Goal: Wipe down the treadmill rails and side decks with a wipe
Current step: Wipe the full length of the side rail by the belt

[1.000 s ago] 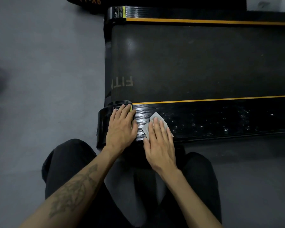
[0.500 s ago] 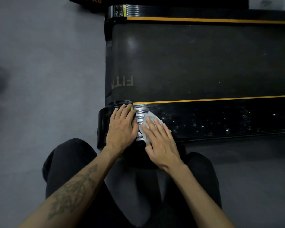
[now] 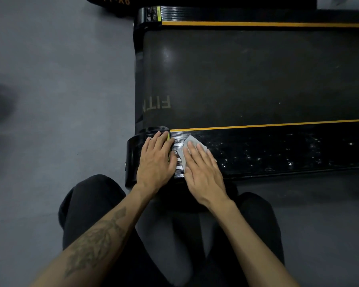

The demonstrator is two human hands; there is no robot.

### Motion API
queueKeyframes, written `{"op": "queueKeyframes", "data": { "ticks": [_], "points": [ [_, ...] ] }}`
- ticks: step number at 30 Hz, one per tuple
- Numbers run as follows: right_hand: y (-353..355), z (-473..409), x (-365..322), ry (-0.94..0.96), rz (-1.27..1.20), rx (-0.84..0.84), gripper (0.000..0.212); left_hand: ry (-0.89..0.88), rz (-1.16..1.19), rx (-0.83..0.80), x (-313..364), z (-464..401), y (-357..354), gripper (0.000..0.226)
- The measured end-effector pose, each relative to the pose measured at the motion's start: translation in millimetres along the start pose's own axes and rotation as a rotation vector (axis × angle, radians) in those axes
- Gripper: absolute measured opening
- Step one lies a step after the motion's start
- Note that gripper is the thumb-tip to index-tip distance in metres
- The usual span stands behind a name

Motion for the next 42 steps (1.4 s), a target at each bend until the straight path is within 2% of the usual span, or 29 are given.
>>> {"op": "queueKeyframes", "data": {
  "ticks": [5, 11, 19, 24, 27, 30, 32, 36, 38, 42],
  "points": [
    [3.7, 17.4, -1.9, -0.105, -0.020, 0.106, 0.063, 0.000, 0.001, 0.011, 0.6, -0.6, 1.1, 0.048],
    [-4.0, -2.0, -7.0, 0.023, 0.001, 0.015, 0.062, 0.000, -0.009, 0.003, 0.1, -0.5, -0.3, 0.048],
    [3.2, 13.2, 2.3, -0.169, 0.024, 0.136, 0.059, 0.003, -0.015, 0.013, 1.6, -0.4, 0.2, 0.047],
    [-2.4, -2.5, -4.8, -0.026, 0.047, 0.073, 0.056, -0.001, -0.039, 0.003, 3.4, -1.4, 0.0, 0.049],
    [-0.1, -6.9, 6.0, -0.072, 0.050, 0.070, 0.057, -0.003, -0.033, 0.001, 3.4, -0.9, 1.2, 0.050],
    [2.6, 2.6, 7.8, -0.166, 0.051, 0.135, 0.059, 0.003, -0.032, 0.011, 3.1, -1.4, 1.6, 0.049],
    [-0.4, 7.5, 0.3, -0.144, 0.073, 0.144, 0.058, 0.006, -0.031, 0.010, 3.0, -1.6, 1.1, 0.049],
    [-6.0, -8.7, -5.8, -0.023, 0.063, 0.059, 0.057, 0.001, -0.028, -0.005, 2.4, -1.0, 0.7, 0.049],
    [-5.5, -18.0, 2.1, -0.042, 0.082, 0.043, 0.058, 0.003, -0.025, -0.011, 2.9, -0.7, 1.6, 0.049],
    [0.0, -10.2, 8.8, -0.161, 0.064, 0.118, 0.061, 0.007, -0.025, -0.001, 3.1, -1.2, 2.6, 0.048]
  ]
}}
Point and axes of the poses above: each hand's wrist, its own z-axis away from the middle knuckle, its own y-axis out of the back of the hand, x = y × z, the point moved 7 cm from there along -z, towards the middle knuckle, and after that the axes turned 11 degrees about -z, right-handed, at the moved point
